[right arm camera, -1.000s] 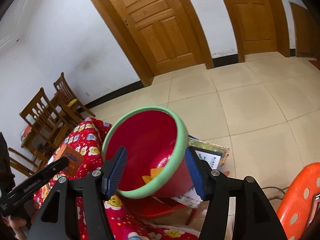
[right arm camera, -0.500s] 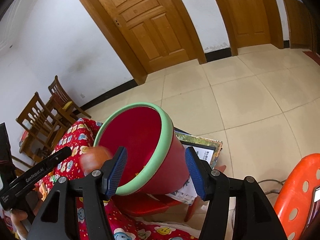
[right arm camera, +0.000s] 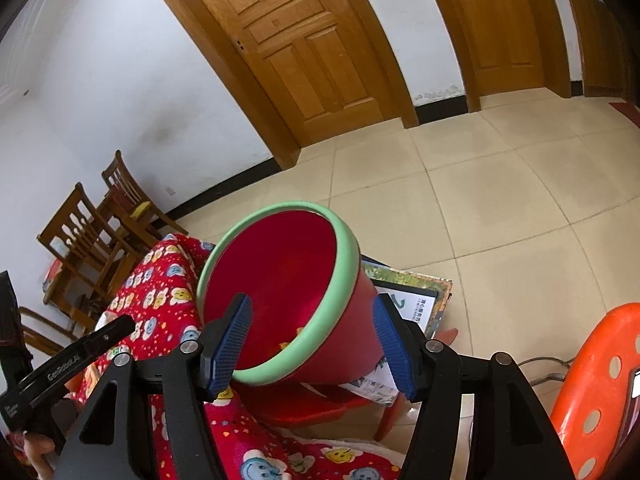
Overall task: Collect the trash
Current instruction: 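Move the left gripper over the bucket and open it to drop the orange box, then move both grippers back over the table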
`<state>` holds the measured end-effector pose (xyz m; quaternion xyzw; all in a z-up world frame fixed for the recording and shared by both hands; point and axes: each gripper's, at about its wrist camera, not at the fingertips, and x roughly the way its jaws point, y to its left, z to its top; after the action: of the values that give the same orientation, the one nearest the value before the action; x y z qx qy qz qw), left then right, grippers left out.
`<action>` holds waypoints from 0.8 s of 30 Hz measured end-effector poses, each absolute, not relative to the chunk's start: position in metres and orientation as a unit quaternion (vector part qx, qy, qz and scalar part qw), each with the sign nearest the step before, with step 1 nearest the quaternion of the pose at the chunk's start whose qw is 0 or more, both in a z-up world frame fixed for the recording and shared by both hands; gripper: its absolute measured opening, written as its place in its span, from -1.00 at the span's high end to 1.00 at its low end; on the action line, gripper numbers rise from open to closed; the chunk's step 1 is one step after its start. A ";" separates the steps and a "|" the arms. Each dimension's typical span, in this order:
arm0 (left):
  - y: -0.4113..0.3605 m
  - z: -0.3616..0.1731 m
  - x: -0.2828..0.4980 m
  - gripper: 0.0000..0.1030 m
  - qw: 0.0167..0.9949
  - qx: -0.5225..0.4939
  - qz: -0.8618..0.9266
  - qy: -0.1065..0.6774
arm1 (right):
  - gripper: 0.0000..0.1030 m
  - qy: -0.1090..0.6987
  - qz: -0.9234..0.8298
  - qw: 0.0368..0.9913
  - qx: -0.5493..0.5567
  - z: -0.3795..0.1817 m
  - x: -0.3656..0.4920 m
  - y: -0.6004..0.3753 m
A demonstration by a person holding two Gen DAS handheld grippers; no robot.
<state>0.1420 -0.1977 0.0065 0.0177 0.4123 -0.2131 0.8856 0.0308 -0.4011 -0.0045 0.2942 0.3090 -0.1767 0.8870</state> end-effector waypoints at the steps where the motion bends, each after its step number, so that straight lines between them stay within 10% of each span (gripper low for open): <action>1: -0.194 0.007 0.141 -0.33 0.886 0.016 -0.210 0.413 | -0.26 0.309 -0.174 0.888 0.294 -0.004 0.031 -0.399; 24: -0.067 0.027 0.123 -0.34 0.910 -0.030 -0.097 0.402 | -0.32 0.329 -0.111 0.900 0.262 0.003 0.053 -0.343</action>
<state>0.1228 -0.0672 0.0272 -0.0301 0.4019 -0.0969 0.9100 0.0526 -0.3428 0.0034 0.2618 0.3292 -0.1106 0.9005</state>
